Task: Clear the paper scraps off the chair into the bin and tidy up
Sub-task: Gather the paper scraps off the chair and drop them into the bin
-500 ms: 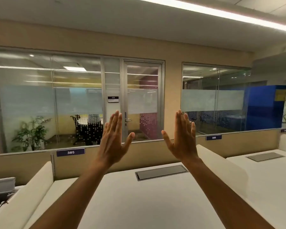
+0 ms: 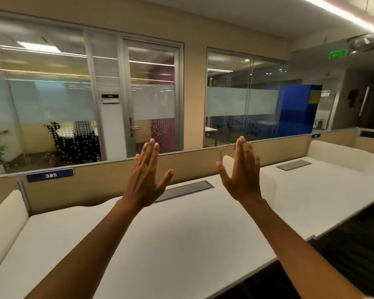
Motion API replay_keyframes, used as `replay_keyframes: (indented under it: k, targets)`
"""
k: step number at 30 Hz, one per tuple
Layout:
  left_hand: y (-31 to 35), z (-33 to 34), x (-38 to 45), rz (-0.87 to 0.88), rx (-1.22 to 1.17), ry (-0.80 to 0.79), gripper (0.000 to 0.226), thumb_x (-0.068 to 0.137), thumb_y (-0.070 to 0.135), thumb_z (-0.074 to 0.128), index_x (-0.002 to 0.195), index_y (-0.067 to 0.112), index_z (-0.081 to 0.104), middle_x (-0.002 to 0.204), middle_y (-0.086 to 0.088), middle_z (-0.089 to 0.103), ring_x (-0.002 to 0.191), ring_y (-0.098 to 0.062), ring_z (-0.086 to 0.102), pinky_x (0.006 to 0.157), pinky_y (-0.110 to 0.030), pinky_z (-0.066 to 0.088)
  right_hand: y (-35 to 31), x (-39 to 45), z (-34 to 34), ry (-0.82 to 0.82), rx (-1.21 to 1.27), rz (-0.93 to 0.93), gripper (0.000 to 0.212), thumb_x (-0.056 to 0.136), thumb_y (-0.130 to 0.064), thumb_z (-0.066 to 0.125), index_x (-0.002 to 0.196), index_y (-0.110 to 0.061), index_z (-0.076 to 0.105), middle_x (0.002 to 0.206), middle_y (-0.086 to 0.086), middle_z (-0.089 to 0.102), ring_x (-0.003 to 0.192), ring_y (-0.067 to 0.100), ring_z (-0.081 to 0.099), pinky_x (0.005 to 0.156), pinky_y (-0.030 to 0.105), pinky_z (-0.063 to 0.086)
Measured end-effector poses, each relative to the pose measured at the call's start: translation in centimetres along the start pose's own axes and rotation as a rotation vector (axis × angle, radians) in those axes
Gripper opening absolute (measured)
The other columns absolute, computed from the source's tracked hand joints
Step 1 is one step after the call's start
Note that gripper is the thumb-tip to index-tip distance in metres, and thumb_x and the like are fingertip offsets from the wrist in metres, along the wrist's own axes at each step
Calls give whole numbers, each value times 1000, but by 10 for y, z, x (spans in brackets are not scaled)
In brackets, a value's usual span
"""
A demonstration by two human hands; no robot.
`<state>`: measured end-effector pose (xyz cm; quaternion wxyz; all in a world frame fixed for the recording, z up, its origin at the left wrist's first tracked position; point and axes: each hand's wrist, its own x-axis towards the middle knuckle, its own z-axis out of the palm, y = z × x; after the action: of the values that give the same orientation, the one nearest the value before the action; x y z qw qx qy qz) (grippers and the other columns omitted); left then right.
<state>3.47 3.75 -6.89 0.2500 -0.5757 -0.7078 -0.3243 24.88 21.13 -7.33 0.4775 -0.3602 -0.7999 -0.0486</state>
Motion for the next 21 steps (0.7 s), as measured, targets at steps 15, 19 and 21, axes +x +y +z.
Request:
replay_keyframes:
  k: [15,19,21]
  targets:
    - [35,91,-79,54,-158,-274,87,89,68,25,154,15,5,163,-4,-1,151,-23,1,121,-48,14,56,-134,-18,-193,-217,250,87,91,-64,34,154,-18,-5,164,5,0,151,28,1,121,51,5]
    - [54,114,-105,106,-228,-311,82,91,64,31,154,15,11,163,-5,4,151,-23,6,120,-50,18,72,-180,-28,-302,-286,340,87,93,-63,34,154,-16,-7,164,5,-6,151,27,-3,121,51,6]
    - [65,125,-118,137,-281,-344,81,91,63,32,154,18,10,164,-3,3,151,-20,4,121,-49,15,82,-204,-33,-329,-321,380,87,93,-63,36,154,-18,-5,164,4,-8,151,27,-3,121,52,7]
